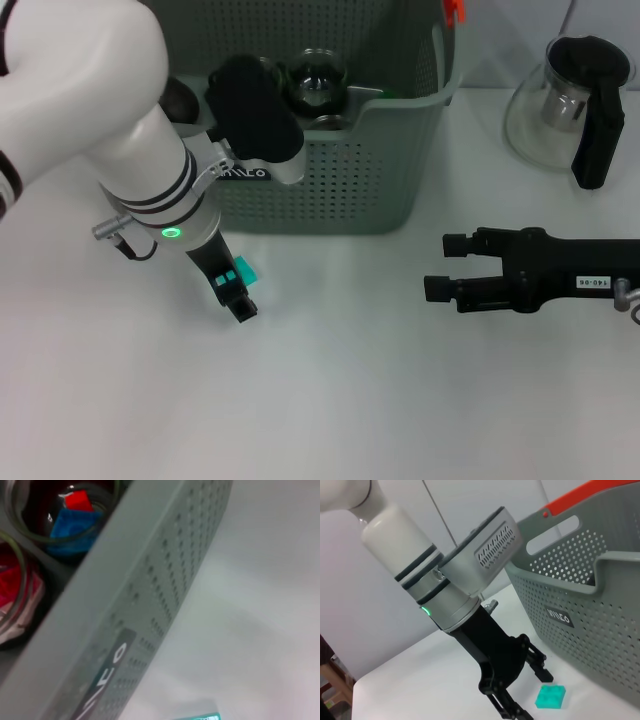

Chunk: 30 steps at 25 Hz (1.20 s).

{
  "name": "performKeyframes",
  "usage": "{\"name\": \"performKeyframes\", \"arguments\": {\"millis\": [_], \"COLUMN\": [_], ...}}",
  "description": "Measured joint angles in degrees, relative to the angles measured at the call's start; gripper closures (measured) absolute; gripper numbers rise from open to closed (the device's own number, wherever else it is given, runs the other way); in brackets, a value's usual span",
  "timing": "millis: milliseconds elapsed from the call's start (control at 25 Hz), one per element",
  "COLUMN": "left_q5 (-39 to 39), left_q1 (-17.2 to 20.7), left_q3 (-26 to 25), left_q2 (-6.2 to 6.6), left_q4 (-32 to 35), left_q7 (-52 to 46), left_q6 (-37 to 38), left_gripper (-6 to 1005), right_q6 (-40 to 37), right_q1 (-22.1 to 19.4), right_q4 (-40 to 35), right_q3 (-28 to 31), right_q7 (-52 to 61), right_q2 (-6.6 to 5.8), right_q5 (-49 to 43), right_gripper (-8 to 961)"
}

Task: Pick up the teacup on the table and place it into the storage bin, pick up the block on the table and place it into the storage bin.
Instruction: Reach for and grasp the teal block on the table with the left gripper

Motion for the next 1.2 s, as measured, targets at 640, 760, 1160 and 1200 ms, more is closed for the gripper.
{"name": "performKeyframes", "arguments": {"millis": [640, 760, 1160, 1200], "left_q5": [0.00, 0.00, 0.00, 0.00], "left_q1": [-1.41, -1.47, -1.99, -2.09], "left_q3": [0.21, 0.21, 0.09, 0.16], "left_q2": [0.15, 0.15, 0.31, 0.33], "left_q4": [-1.35, -1.35, -1.36, -1.46], "left_q7": [-1.88, -1.88, -2.84, -2.96], "left_q6": [-0.89, -0.50, -0.34, -0.34], "left_gripper": [373, 368, 285, 240], "right_q6": [-0.02, -0.05, -0.11, -0.11], "right_q1": [-0.50, -0.57, -0.56, -0.56], "right_q4": [0.65, 0.65, 0.65, 0.65], "right_q3": [0.00, 0.00, 0.00, 0.00], "right_q7": [-0.69, -0.72, -1.23, -1.26], "right_q2": [0.00, 0.00, 0.00, 0.00], "right_q5": [0.00, 0.00, 0.00, 0.00], "right_gripper": [8, 7, 7, 7]}}
